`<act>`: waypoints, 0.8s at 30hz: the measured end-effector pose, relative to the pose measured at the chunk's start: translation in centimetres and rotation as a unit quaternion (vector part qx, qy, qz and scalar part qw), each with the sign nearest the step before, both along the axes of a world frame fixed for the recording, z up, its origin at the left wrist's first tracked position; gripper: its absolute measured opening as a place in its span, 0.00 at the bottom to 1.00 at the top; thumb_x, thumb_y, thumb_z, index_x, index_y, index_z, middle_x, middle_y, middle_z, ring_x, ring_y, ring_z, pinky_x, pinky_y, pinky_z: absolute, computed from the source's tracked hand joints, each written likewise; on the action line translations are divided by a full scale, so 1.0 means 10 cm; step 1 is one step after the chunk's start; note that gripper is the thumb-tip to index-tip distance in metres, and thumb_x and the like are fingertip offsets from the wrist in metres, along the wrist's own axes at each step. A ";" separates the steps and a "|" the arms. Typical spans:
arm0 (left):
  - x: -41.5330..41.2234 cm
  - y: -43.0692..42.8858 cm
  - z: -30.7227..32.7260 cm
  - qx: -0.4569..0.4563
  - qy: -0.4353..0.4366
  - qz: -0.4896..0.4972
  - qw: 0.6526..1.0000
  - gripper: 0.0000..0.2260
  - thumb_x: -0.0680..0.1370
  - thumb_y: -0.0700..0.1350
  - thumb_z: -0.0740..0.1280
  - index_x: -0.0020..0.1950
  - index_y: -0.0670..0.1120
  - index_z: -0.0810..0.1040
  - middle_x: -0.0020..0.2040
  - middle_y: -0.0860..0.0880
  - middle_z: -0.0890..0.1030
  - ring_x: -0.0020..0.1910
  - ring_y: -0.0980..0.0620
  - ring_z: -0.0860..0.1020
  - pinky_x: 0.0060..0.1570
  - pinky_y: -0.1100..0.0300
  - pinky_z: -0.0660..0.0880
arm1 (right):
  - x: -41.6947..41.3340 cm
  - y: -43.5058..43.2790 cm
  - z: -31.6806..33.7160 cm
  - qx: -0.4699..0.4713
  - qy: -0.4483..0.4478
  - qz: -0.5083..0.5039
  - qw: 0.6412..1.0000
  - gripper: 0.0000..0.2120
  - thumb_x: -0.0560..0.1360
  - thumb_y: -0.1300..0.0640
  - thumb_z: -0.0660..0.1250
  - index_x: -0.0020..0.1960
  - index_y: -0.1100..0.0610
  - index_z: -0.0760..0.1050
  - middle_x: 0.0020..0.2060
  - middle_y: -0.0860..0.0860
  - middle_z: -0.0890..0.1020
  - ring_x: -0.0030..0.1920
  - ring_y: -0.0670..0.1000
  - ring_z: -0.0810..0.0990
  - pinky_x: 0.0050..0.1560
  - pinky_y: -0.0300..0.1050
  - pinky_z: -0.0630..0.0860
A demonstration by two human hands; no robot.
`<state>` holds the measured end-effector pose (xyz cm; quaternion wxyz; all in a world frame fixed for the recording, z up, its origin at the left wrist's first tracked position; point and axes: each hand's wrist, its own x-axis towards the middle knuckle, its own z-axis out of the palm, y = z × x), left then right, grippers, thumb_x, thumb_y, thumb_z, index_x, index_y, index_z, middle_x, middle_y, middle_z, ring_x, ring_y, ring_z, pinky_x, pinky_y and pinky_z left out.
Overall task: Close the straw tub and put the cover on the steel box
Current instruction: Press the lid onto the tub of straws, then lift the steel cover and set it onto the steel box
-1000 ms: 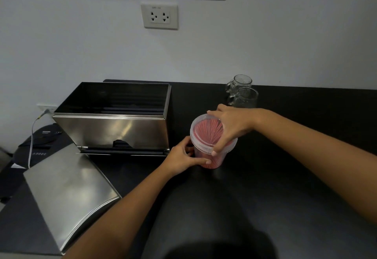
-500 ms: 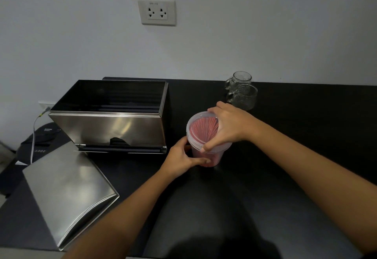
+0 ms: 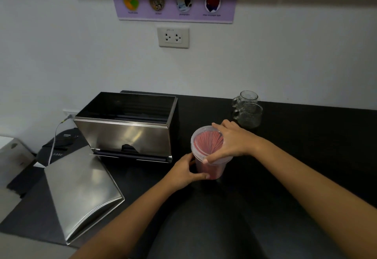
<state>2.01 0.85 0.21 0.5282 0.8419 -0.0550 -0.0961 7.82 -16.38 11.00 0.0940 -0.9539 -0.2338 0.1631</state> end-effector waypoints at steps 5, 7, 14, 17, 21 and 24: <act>-0.25 0.10 0.04 0.017 0.037 0.048 0.998 0.39 0.67 0.48 0.75 0.73 0.46 0.60 0.70 0.48 0.68 0.68 0.51 0.68 0.67 0.56 0.67 | -0.10 -0.05 0.01 0.082 -0.005 -0.011 0.997 0.59 0.52 0.26 0.67 0.74 0.49 0.45 0.72 0.53 0.57 0.71 0.54 0.57 0.65 0.57 0.63; -0.37 0.16 0.07 0.006 0.040 0.060 0.997 0.34 0.68 0.46 0.74 0.71 0.46 0.64 0.67 0.47 0.72 0.64 0.52 0.72 0.63 0.59 0.69 | -0.16 -0.05 0.05 0.122 -0.032 -0.013 0.992 0.56 0.55 0.27 0.66 0.74 0.49 0.48 0.72 0.52 0.58 0.71 0.53 0.57 0.65 0.57 0.63; -0.82 0.58 0.17 -0.007 0.028 0.071 0.997 0.09 0.71 0.45 0.71 0.46 0.58 0.77 0.46 0.53 0.82 0.48 0.55 0.80 0.53 0.60 0.75 | -0.45 0.31 0.03 0.267 -0.110 0.009 0.957 0.34 0.67 0.39 0.66 0.69 0.50 0.63 0.63 0.48 0.68 0.64 0.47 0.66 0.59 0.42 0.64; -0.81 0.70 0.28 -0.006 0.015 0.065 0.998 0.08 0.72 0.45 0.70 0.47 0.58 0.78 0.47 0.52 0.83 0.49 0.52 0.80 0.54 0.60 0.75 | -0.50 0.43 0.02 0.296 -0.124 0.004 0.947 0.29 0.69 0.42 0.66 0.67 0.50 0.65 0.62 0.48 0.70 0.62 0.46 0.68 0.58 0.41 0.66; -0.84 0.84 0.35 -0.002 -0.002 0.056 0.998 0.07 0.73 0.45 0.69 0.49 0.56 0.78 0.50 0.48 0.83 0.52 0.50 0.80 0.56 0.59 0.74 | -0.57 0.54 0.02 0.313 -0.128 0.006 0.941 0.26 0.71 0.44 0.66 0.66 0.50 0.67 0.60 0.46 0.71 0.57 0.40 0.67 0.50 0.31 0.62; -0.93 0.87 0.35 -0.001 -0.011 0.041 0.999 0.08 0.74 0.45 0.68 0.50 0.56 0.78 0.51 0.49 0.83 0.52 0.53 0.80 0.54 0.62 0.75 | -0.64 0.56 0.00 0.323 -0.117 0.012 0.939 0.23 0.71 0.46 0.65 0.65 0.50 0.68 0.56 0.43 0.71 0.56 0.39 0.68 0.49 0.26 0.63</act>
